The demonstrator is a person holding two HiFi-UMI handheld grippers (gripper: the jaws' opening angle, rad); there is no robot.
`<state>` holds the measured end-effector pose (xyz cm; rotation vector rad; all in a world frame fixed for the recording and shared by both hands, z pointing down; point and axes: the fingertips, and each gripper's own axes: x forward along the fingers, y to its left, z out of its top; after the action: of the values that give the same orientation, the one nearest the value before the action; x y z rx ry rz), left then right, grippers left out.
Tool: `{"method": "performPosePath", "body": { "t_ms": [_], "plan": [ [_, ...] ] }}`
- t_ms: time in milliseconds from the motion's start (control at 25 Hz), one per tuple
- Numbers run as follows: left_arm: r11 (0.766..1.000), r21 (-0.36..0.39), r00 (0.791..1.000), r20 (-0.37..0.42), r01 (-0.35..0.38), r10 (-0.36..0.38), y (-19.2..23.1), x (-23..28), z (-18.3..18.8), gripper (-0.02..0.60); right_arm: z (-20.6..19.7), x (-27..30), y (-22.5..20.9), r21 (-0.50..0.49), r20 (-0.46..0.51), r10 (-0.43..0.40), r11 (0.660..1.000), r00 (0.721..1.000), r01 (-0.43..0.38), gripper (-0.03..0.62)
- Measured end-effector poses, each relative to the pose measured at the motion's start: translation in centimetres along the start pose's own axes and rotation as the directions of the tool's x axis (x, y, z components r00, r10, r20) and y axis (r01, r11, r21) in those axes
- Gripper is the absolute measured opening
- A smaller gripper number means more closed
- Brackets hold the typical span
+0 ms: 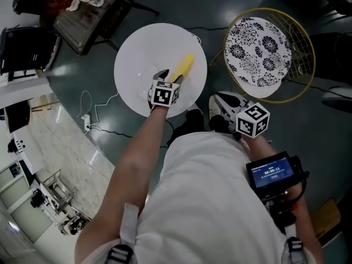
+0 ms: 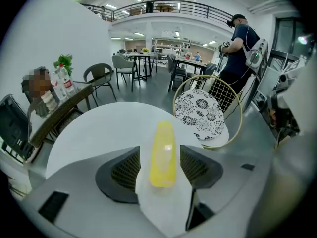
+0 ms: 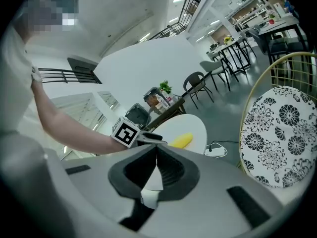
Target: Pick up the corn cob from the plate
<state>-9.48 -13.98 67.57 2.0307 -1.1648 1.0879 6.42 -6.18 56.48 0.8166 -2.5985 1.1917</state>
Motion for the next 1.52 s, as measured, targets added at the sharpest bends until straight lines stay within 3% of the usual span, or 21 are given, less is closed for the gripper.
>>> {"method": "performPosePath", "body": {
  "t_ms": [600,760,1040,1320,1520],
  "plan": [
    [0.994,-0.107,0.978,0.204,-0.009,0.031,-0.2,-9.4,-1.1,0.249,1.2,3.6,2.6,-0.084,-0.034,0.123,0.989,0.992,-0.126,0.008],
    [0.989,-0.143,0.963,0.259,-0.039,0.075,-0.7,-12.2,-1.3,0.187,1.6,4.0,2.6,-0.099,-0.048,0.138,0.985,0.989,-0.142,0.008],
    [0.962,-0.26,0.901,0.396,-0.078,0.18,-0.8,-18.5,-1.7,0.045,3.7,4.7,4.1,-0.161,-0.073,0.17,0.97,0.983,-0.18,0.008],
    [0.924,-0.364,0.839,0.459,-0.12,0.29,0.1,-23.7,-4.4,0.011,5.6,6.2,8.4,-0.237,-0.092,0.251,0.934,0.963,-0.267,0.008],
    [0.894,-0.437,0.802,0.496,-0.101,0.333,-0.1,-25.4,-5.9,0.009,6.0,6.3,10.6,-0.284,-0.114,0.282,0.909,0.953,-0.303,0.008]
  ]
}}
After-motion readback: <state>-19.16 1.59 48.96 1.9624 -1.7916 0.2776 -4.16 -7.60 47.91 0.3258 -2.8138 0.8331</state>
